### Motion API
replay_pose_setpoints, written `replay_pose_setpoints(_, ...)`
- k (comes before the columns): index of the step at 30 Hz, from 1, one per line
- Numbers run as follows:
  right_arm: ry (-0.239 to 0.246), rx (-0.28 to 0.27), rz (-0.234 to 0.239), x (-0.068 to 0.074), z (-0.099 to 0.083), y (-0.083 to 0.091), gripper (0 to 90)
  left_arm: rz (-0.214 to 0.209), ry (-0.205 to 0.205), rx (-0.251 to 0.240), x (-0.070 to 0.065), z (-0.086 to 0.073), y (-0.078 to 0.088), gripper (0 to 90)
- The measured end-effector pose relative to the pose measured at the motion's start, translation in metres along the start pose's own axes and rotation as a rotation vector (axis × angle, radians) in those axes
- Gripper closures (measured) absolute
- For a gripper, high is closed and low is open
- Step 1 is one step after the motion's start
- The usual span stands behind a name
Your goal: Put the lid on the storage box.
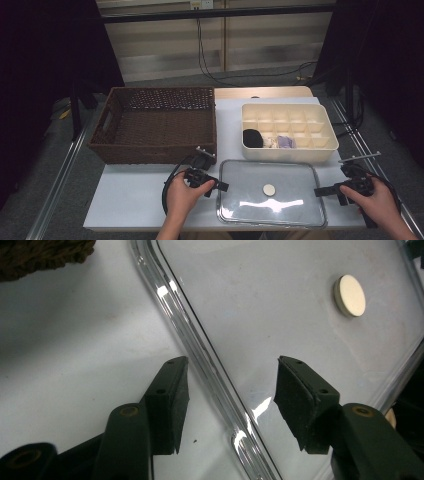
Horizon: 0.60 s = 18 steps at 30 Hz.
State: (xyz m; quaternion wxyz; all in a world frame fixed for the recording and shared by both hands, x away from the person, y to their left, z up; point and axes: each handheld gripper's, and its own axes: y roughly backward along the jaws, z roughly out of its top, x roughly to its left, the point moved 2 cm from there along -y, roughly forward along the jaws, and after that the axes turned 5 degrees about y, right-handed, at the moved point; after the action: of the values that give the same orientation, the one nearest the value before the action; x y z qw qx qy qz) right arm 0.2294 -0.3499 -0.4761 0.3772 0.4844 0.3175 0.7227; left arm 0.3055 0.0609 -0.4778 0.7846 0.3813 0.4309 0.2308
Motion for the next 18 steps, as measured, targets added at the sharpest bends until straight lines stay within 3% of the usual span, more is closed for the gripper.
replay_pose_setpoints(2, -0.003, 0.002, -0.036, 0.0015, -0.0001, -0.0007, 66.2, 0.011, 0.006, -0.003, -0.0023, 0.0006, -0.0017, 48.5)
replay_pose_setpoints(5, -0.041, -0.004, -0.025, -0.0006, -0.0007, -0.0011, 67.4, -0.002, 0.029, 0.001, -0.0009, 0.0012, -0.0014, 48.3)
replay_pose_setpoints(12, -0.070, -0.017, -0.014, -0.0029, -0.0011, -0.0022, 68.5, -0.017, 0.054, 0.001, 0.0017, 0.0020, -0.0016, 48.7)
replay_pose_setpoints(14, -0.064, -0.009, -0.025, -0.0013, 0.0003, -0.0034, 68.4, -0.004, 0.054, 0.003, 0.0006, 0.0021, -0.0018, 49.7)
replay_pose_setpoints(15, -0.071, -0.005, -0.026, -0.0005, 0.0008, -0.0038, 68.5, 0.022, 0.048, 0.005, -0.0022, 0.0022, -0.0024, 49.4)
replay_pose_setpoints(18, -0.076, -0.007, -0.027, -0.0003, 0.0018, -0.0047, 68.7, 0.027, 0.055, 0.005, -0.0032, 0.0020, -0.0024, 49.1)
